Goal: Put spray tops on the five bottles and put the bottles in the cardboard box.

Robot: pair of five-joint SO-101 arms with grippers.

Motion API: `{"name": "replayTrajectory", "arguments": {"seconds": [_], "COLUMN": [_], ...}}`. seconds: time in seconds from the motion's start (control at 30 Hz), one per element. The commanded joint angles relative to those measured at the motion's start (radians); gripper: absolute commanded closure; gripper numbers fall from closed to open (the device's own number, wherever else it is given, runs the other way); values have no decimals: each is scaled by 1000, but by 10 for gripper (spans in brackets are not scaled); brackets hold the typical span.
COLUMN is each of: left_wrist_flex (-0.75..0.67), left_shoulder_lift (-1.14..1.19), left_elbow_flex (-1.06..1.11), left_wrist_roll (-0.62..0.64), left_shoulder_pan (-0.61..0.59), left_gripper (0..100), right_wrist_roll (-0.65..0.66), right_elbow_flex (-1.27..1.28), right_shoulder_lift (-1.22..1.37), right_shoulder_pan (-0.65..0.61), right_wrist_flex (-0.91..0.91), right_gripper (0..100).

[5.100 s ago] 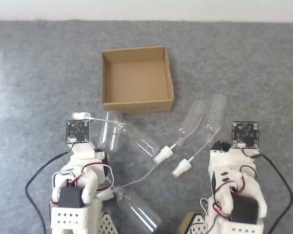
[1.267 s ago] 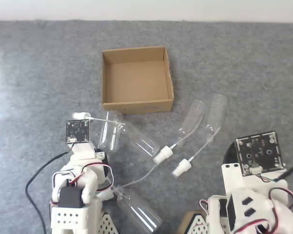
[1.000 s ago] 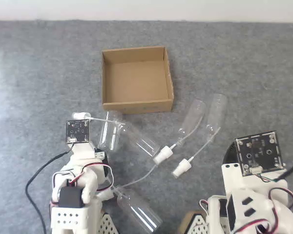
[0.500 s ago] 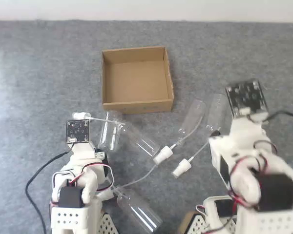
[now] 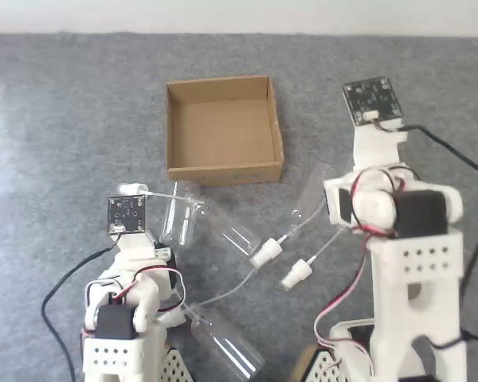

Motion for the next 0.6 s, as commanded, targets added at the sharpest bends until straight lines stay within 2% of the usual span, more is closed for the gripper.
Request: {"name": "replayTrajectory", "arguments": {"seconds": [0.0,0.3,0.43,0.57], "left_wrist_flex": [-2,-2,-2,-2], "left_shoulder_lift": [-23,-23,-23,-23], "left_elbow_flex": [-13,-13,-13,-13], "left_wrist_roll": [8,8,8,8], "left_shoulder_pan": [0,0,0,0], "left_gripper": [987,987,987,987], "right_wrist_roll": [-9,-29,-84,-86], "right_elbow_flex": [-52,-54,-58,-58], "right_shoulder_lift": [48,248,329,417], "right_shoulder_pan": [-7,-1,50,87], "right_wrist_flex": [-58,-194,-283,-361], "right_gripper": [807,807,807,808]}}
